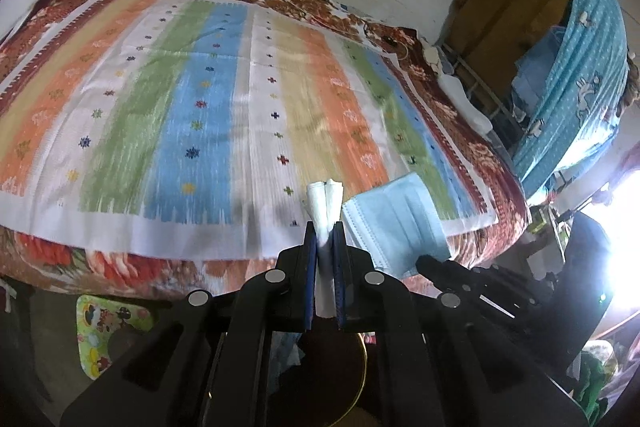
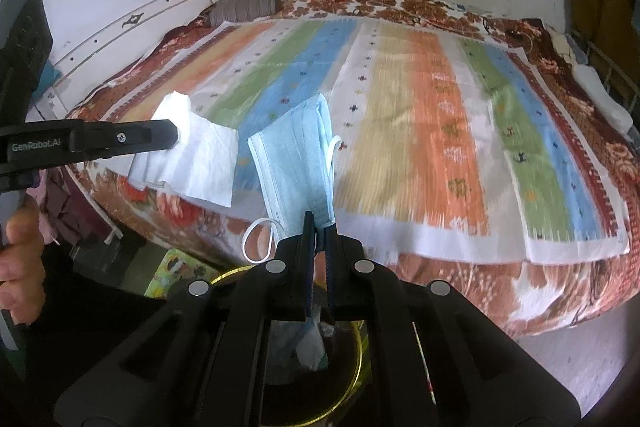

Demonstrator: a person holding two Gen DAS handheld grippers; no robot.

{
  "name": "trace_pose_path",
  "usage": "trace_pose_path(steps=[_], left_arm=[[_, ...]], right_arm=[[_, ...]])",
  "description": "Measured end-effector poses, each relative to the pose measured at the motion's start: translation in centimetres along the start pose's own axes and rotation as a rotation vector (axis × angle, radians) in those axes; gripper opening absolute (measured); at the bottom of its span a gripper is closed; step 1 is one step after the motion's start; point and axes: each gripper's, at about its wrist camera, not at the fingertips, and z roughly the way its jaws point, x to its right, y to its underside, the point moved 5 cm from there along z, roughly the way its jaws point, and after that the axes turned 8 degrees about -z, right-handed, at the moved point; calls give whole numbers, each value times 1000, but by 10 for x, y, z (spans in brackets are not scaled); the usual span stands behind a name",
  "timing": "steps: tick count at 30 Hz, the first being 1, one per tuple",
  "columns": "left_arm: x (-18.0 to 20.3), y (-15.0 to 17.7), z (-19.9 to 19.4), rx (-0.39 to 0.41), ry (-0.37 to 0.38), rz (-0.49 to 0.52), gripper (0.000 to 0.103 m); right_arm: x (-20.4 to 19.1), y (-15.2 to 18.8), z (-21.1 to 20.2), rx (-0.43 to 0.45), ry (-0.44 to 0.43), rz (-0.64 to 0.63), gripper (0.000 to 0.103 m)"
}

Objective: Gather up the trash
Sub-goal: 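Lift the blue mask and white tissue and carry them over the bin, then open both tools to drop the mask and tissue into the bin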

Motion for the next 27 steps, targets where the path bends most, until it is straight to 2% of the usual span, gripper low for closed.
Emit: trace_pose_path(steps=[3,9,16,21,23,24,25,26,27], left_arm=[[-4,12,-3,-1,-4,-26,7],[-17,47,0,-64,-27,-73,7],[-26,78,8,-127,-100,-77,7],[-30,93,17,-166,-141,-73,9],[-33,95,20,-178,-137,-89,15],[-34,96,21,-183,-137,-96,30],[-37,95,22,-184,-134,-111,36],[-39,94,22,-181,-136,-122,40],[-40,94,22,-179,-141,-127,40]], right_arm=[[-7,14,-1,-20,-10,-1,4],[-19,42,6,-95,-9,-4,4],[-25,70,13,-175,-3,19,4],[-34,90,24,-248,-34,39,4],[-34,96,27,-271,-36,60,4],[-33,100,31,-292,-47,80,7],[-32,101,32,-301,-55,91,16],[-31,103,34,-313,-67,101,29],[-32,103,34,-313,-65,103,31]])
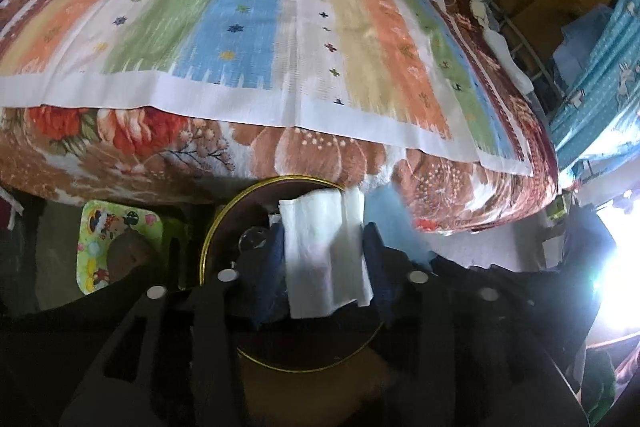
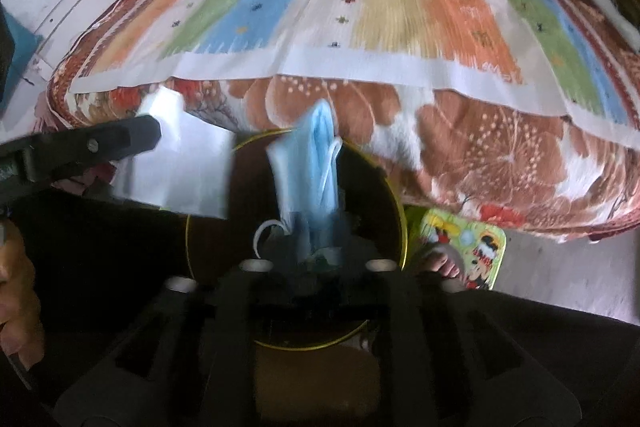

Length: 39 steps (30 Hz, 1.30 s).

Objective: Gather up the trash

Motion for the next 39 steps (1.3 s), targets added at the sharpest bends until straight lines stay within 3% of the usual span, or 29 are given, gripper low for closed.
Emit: trace_pose_path(steps=[7,12,15,16,18,24,30,33,39], left_arm=[[-1,-2,-10,22,21,-1,40],[1,1,-25,18,52,71,52],[2,2,-53,91,67,131,52],[7,5,-68,124,81,179,55],[10,12,-80,155,94,226,76],[0,46,-85,147,69,279,93],[-6,63,-83,173,44,281,97],[-6,63,-82,201,-7,313,97],[-10,61,-80,172,42,273,97]], right_arm=[[3,-2,-10,39,-3,3,32],[9,0,-32,96,2,-11,46],[11,8,-54,142,-11,-34,53],[10,11,-63,167,-15,-43,57],[8,16,-79,212,-9,-70,67],[2,40,-113,285,5,-120,93],[4,52,-117,298,-12,-110,94],[0,53,-114,293,-22,-121,94],[-3,54,-111,292,-41,-124,94]])
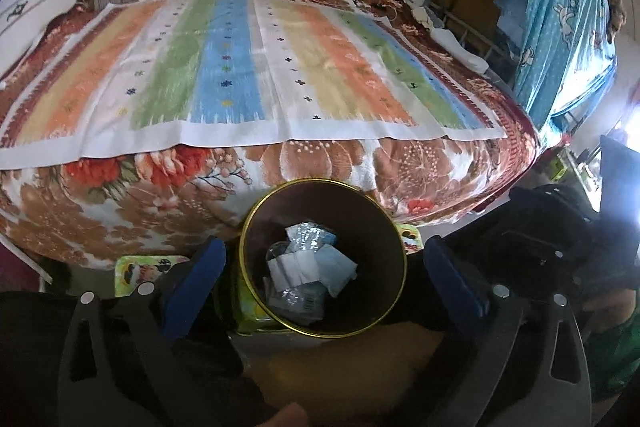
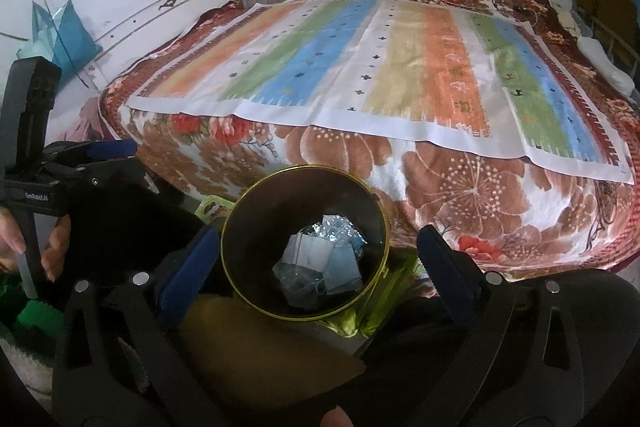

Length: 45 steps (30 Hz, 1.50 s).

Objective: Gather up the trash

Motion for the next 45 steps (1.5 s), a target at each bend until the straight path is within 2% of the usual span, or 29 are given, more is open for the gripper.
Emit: trace_pose_path(steps=[3,8,20,45], left_arm=[[0,0,1,-3,11,-8,97],[-1,-1,1,12,-25,-20,97],[3,0,5,7,-56,6,97],[-2,1,10,-3,-69,0,97]], right_arm=[[-1,0,0,11,-10,5,94],[-2,-1,-2,27,-22,7,94],[-5,-3,1,18,-33,5,94],[-8,-3,-1,37,-56,7,94]])
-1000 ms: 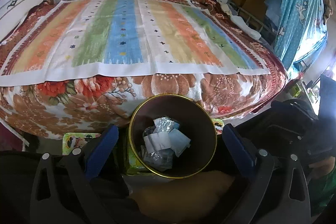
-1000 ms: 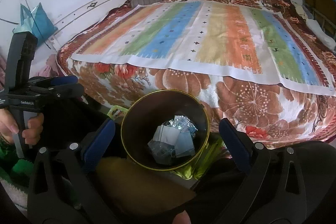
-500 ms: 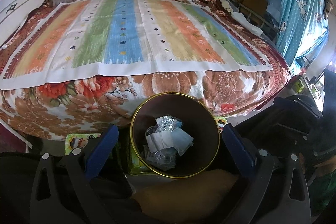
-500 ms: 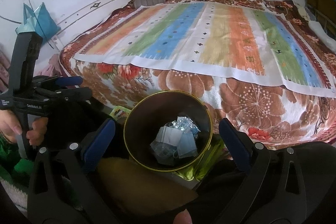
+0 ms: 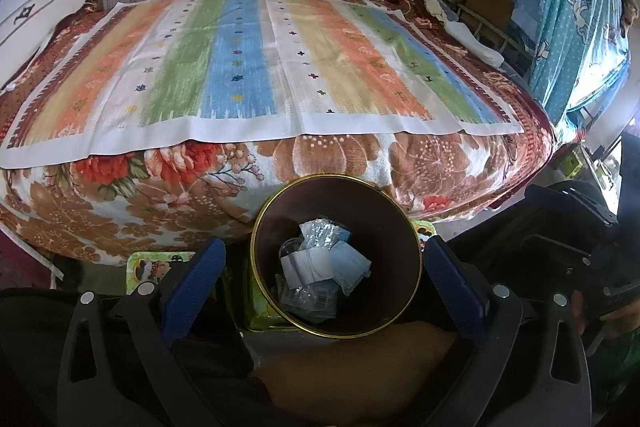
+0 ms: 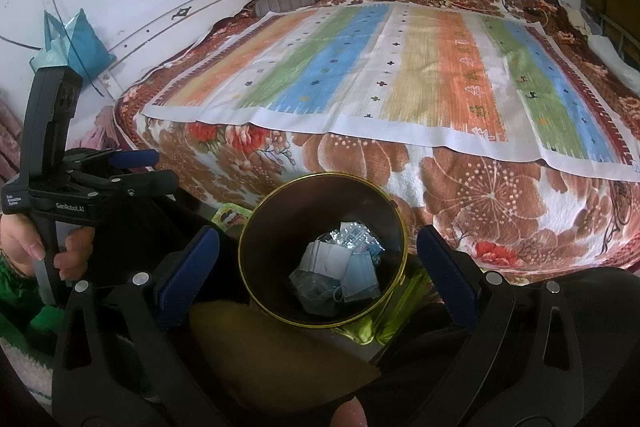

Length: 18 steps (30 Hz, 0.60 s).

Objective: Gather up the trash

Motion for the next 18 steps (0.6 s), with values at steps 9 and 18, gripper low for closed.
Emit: trace_pose_path(steps=[9,18], left_arm=[[1,-1,0,-1,-1,2,97],[-4,1,2,-6,-9,5,97]], right_arm=[[0,0,0,0,0,1,94],[0,0,0,-1,0,2,94]])
